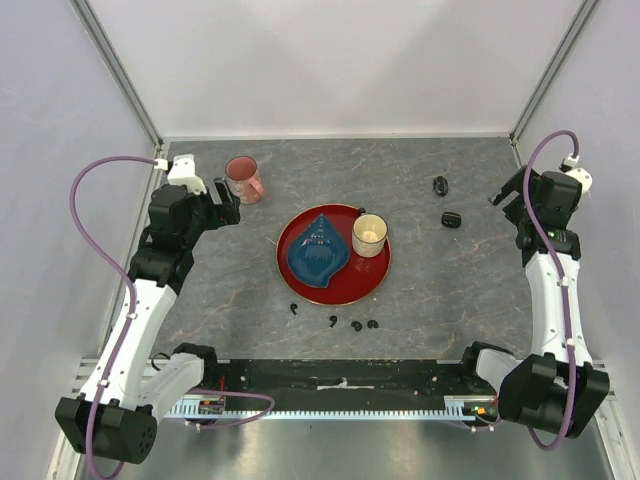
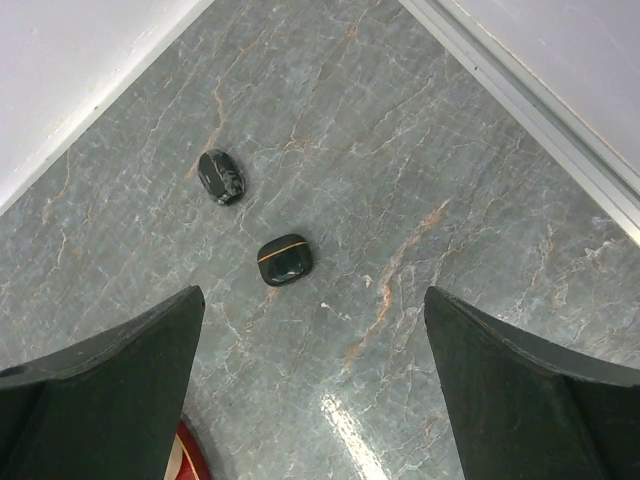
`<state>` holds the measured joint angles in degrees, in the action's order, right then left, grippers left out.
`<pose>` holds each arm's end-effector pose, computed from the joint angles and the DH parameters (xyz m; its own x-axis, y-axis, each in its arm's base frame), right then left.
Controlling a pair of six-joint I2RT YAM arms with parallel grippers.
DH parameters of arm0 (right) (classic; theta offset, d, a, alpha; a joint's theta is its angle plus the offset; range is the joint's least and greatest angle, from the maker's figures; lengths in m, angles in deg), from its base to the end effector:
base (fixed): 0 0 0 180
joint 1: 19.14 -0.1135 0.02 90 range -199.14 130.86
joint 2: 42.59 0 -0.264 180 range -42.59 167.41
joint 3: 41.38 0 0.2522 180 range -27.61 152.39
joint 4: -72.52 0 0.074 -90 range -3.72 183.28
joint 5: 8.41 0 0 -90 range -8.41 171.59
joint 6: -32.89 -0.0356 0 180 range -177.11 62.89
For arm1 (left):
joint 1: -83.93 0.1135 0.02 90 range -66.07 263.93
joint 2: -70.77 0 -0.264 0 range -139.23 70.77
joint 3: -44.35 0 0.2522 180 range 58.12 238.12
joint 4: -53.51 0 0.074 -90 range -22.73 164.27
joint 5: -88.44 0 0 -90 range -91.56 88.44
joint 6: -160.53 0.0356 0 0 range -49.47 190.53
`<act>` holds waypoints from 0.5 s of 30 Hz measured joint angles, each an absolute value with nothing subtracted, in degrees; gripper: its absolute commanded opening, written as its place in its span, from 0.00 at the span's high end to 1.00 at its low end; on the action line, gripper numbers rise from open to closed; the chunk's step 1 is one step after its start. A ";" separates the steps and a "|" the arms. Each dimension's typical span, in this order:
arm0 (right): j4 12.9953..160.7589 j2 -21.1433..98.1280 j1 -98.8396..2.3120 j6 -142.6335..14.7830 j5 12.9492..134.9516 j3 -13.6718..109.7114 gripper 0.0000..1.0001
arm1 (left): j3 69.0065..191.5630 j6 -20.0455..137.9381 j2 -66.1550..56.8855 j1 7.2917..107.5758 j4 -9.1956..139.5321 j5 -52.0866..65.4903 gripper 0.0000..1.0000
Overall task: Insert the wireless bluetooth earbuds into the charging case
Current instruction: Pick up the charging case at the center of the board.
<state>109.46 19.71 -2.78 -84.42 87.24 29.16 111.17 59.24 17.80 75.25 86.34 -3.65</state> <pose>0.2320 -0.0718 0.3308 -0.2428 0.5471 -0.8011 0.5341 0.7647 0.3604 0.2073 -0.0303 0.3490 -0.3381 -0.1463 -0.9297 0.0515 0.9835 -0.1735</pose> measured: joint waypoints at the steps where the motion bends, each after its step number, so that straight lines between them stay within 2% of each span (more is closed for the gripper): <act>1: 109.40 19.93 -2.78 -84.49 86.98 29.01 0.02 | 111.17 58.76 17.82 75.25 86.34 -4.65 0.06; 4: 108.78 21.90 -2.78 -84.55 86.00 28.98 0.02 | 111.17 57.47 17.91 75.92 86.47 -4.87 0.06; 5: 108.41 22.75 -2.78 -84.55 85.86 28.90 0.02 | 111.17 57.12 18.02 76.18 86.47 -4.37 0.00; 15: 105.31 28.79 -2.78 -84.36 81.38 26.34 0.02 | 108.51 54.93 19.48 78.37 87.30 1.10 0.00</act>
<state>105.31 28.79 -2.78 -84.36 81.38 26.34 108.51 54.93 19.48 78.37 87.30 1.10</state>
